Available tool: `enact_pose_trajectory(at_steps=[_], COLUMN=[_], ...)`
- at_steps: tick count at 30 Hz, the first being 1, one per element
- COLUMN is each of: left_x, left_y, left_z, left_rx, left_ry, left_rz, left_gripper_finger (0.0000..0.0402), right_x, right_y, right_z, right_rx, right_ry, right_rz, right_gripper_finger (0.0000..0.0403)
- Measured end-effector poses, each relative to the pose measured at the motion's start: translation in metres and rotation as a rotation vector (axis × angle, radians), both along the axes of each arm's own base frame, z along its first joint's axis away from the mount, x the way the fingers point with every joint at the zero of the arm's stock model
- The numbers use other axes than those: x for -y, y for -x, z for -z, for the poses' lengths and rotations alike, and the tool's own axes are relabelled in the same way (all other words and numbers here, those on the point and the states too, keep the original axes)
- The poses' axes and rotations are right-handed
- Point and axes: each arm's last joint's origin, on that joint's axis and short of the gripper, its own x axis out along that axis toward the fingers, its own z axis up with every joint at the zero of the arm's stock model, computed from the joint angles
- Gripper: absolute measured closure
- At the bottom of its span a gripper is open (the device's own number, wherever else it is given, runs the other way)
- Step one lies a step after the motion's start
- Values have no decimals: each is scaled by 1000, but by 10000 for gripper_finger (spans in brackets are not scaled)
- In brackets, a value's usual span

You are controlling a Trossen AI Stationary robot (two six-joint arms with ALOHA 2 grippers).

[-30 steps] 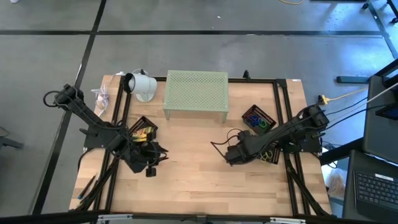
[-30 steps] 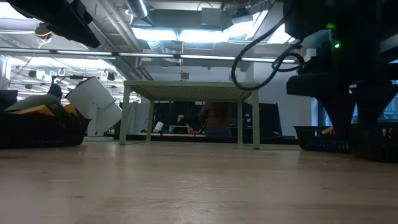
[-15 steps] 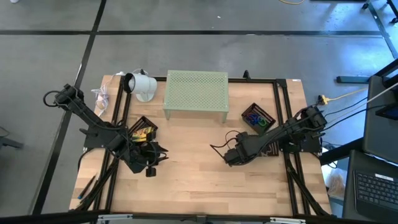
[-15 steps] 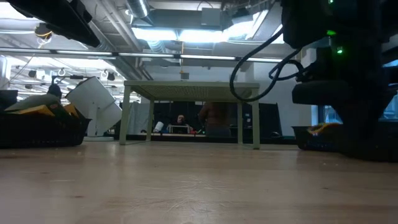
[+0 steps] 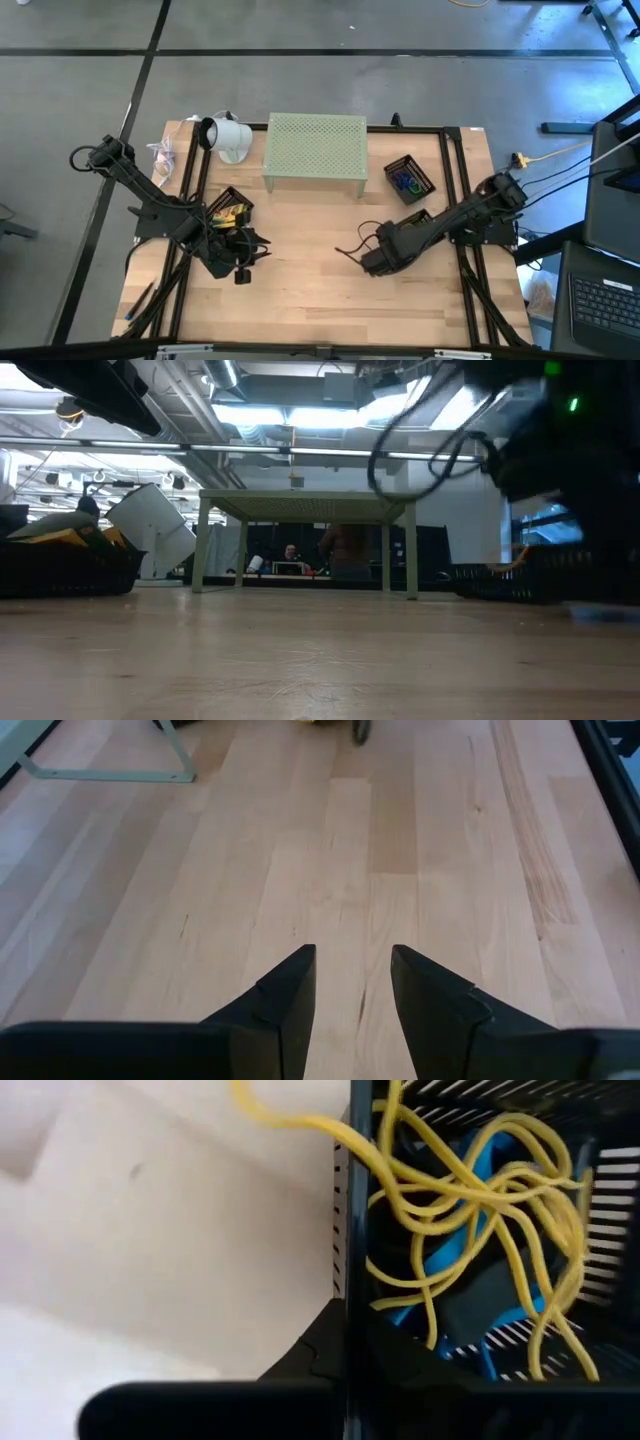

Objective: Pick & Place Office Desk Supplies
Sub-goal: Put the bottom right black bin on the shelf

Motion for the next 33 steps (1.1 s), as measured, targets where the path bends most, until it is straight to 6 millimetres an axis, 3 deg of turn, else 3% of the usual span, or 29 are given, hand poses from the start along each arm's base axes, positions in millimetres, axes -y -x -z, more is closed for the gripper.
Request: enact_pose_trajectory(at_steps=[6,16,19,23,27,33], left_x=[0,0,0,0,-1,-1], left_y=[0,0,0,0,0,0], left_z=[0,0,0,0,0,1], left_rx=[1,2,3,4,5,-4], left_ry=[-2,-4,-4,-6,-9,-17], left_rz=[-2,-4,-4,-6,-8,-8], left_gripper_finger=[274,274,274,274,274,274], right_x=[-16,-15,-4,26,64,102], right_y=[-7,-35,-48,-69,-85,-97], right_z=[-54,-144,-163,-181,-184,-187], right_rx=[5,221,288,387,401,335], right_ry=[43,183,228,243,243,316], right_rz=[-136,-695,-823,-832,-901,-1199], right_gripper_finger=[395,396,397,397,394,393])
